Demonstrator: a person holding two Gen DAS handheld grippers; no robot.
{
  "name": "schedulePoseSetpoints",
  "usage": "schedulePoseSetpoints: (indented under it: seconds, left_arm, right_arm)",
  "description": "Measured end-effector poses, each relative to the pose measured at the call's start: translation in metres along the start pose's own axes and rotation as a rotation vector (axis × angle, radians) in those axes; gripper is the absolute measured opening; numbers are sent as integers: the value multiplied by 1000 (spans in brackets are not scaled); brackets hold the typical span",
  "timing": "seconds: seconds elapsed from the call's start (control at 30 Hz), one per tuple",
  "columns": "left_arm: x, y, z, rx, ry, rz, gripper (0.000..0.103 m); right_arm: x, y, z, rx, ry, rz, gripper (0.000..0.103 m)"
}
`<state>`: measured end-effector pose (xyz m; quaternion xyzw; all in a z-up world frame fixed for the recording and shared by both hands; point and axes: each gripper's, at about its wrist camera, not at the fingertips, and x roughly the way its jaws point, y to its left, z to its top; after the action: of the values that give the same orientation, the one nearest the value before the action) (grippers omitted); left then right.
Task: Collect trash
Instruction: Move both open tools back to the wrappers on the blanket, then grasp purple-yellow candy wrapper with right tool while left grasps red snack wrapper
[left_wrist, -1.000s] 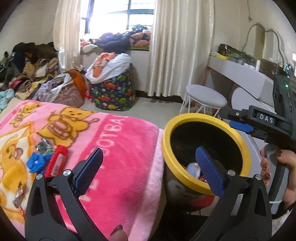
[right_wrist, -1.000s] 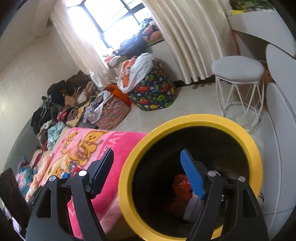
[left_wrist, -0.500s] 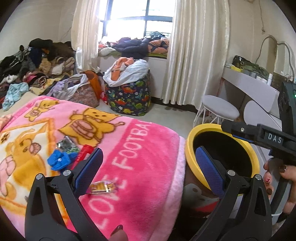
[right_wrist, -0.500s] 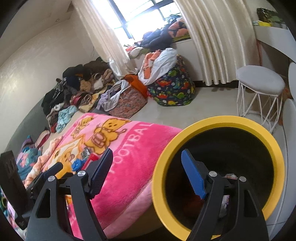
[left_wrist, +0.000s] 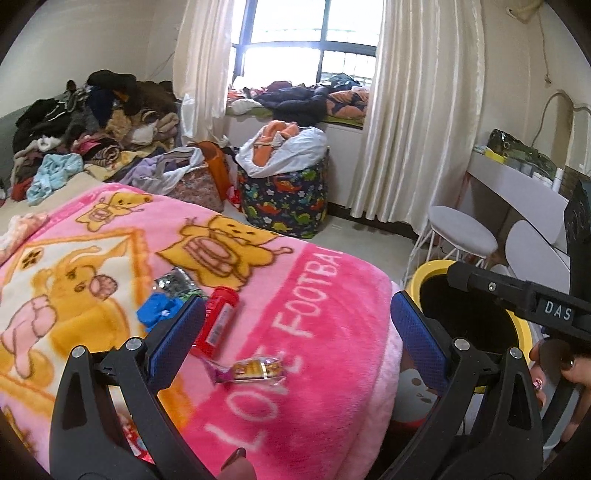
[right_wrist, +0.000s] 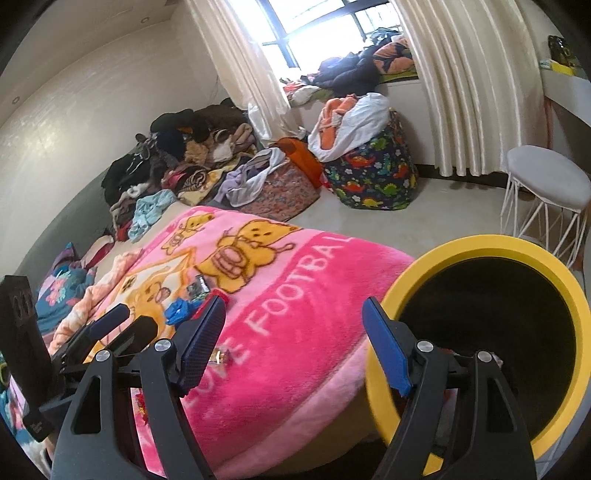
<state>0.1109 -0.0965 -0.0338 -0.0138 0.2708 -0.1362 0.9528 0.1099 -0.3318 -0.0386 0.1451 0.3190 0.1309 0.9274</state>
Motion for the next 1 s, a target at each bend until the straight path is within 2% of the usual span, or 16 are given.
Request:
schedulePoseSetpoints:
  seconds: [0.57, 1.0]
  left_arm:
    - [-19, 48, -4, -62, -25, 91, 92]
    - [-26, 90, -13, -134, -12, 155, 92]
  right_arm:
    - [26, 39, -13, -92, 54, 48, 74]
    - [51, 75, -29, -184, 128, 90, 71]
